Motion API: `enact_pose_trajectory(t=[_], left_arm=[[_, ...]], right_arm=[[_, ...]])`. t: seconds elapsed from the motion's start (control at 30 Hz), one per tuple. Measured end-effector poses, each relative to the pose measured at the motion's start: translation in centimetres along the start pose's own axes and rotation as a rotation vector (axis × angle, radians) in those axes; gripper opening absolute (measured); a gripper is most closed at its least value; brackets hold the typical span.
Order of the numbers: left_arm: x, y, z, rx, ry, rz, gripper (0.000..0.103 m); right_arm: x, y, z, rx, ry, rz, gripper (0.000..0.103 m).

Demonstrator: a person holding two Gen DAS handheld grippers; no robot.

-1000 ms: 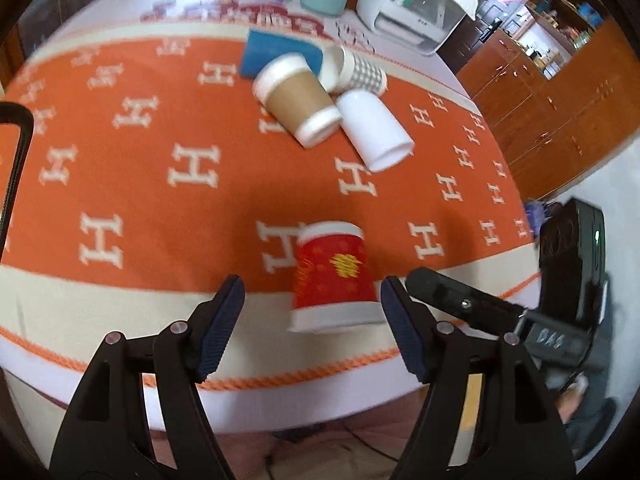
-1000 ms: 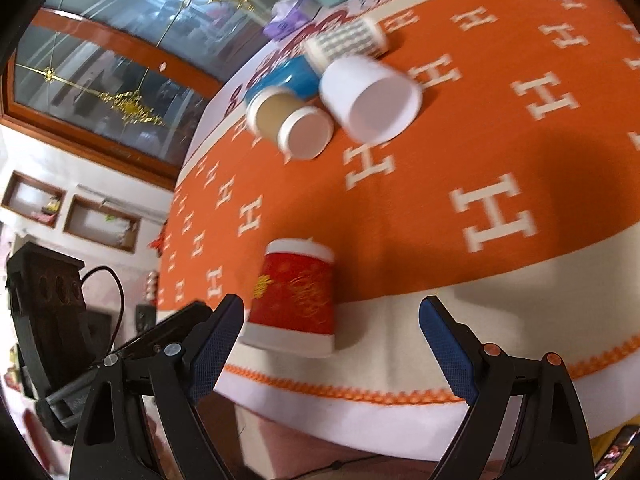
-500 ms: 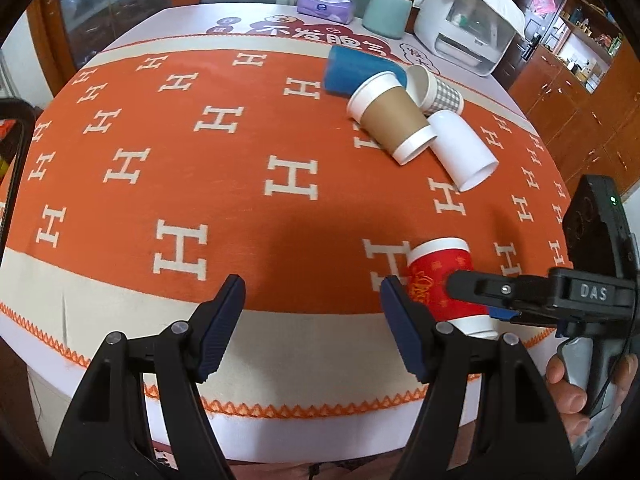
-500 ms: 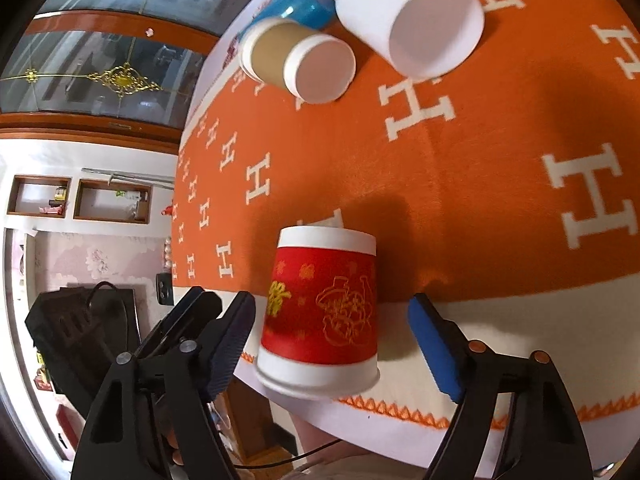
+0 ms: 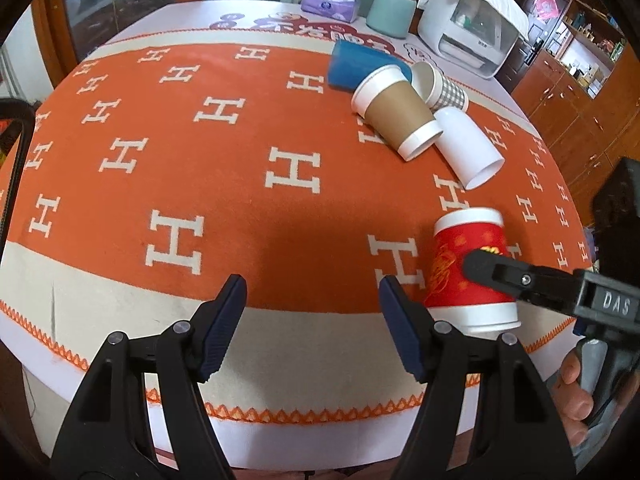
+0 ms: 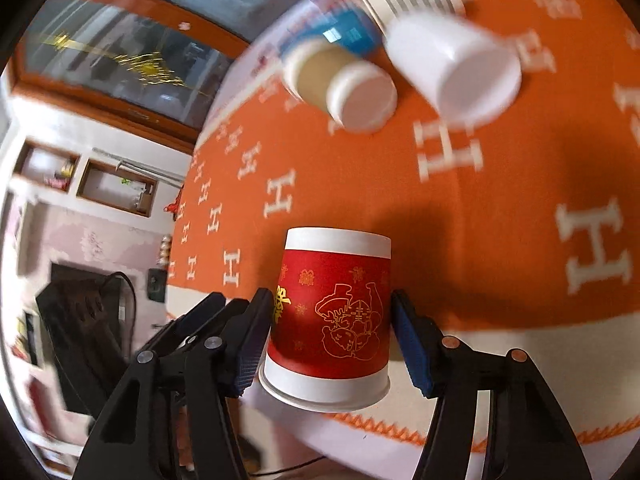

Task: Flip cup upside down
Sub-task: 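Lower the red cup rim-down onto the cloth with the right gripper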

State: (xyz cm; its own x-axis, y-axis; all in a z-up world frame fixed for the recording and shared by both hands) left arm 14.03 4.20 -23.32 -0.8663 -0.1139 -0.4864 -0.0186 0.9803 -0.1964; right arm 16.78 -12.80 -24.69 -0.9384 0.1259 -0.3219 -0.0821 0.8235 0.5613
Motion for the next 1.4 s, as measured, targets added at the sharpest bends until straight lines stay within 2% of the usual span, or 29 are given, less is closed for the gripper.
enact_pose_trajectory(t=[0.1, 0.3, 0.47, 0.7, 0.83, 1.0, 1.4], left_arm=[[0.0, 0.1, -0.2, -0.009, -0.028, -0.013, 0.066], [0.5, 0.4, -0.5, -0.023, -0.076, -0.033, 0.066], [1.0, 0.7, -0.7, -0.033, -0.108, -0.045, 0.066], [2.0, 0.5, -0.4, -0.053, -0.126, -0.033, 0.066], [2.3, 0.5, -0.5, -0.065, -0.137, -0.029, 0.066], [2.7, 0.5, -0.4, -0.066, -0.131, -0.029, 0.066], [3.4, 0.5, -1.1, -0.09, -0.144, -0.01, 0.067]], right_arm=[[-0.6, 0.7, -0.7, 0.074, -0.129, -0.107, 0.06], [-0.2, 1.5, -0.9, 0.158, -0.302, -0.285, 0.06], [2.7, 2.5, -2.0, 0.201, -0.375, -0.422, 0.061], [6.9, 3.3, -2.3, 0.3, -0.404, -0.548, 0.061], [8.1, 2.8, -1.7, 0.336, -0.381, -0.56, 0.063], [8.6, 2.3, -2.3, 0.295, -0.383, -0.506, 0.085], [10.2, 2.1, -6.6, 0.247, -0.413, -0.421, 0.087]])
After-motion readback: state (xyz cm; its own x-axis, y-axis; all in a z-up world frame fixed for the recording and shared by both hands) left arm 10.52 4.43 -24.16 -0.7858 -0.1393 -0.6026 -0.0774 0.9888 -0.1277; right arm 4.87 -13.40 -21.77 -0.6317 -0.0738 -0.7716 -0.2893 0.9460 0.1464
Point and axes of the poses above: each gripper's, at about its wrist camera, not at the fingertips, and z roughly the way its jaws point, y to its left, x to its underside, the point moved 8 cm from there along z, roughly the way its jaws point
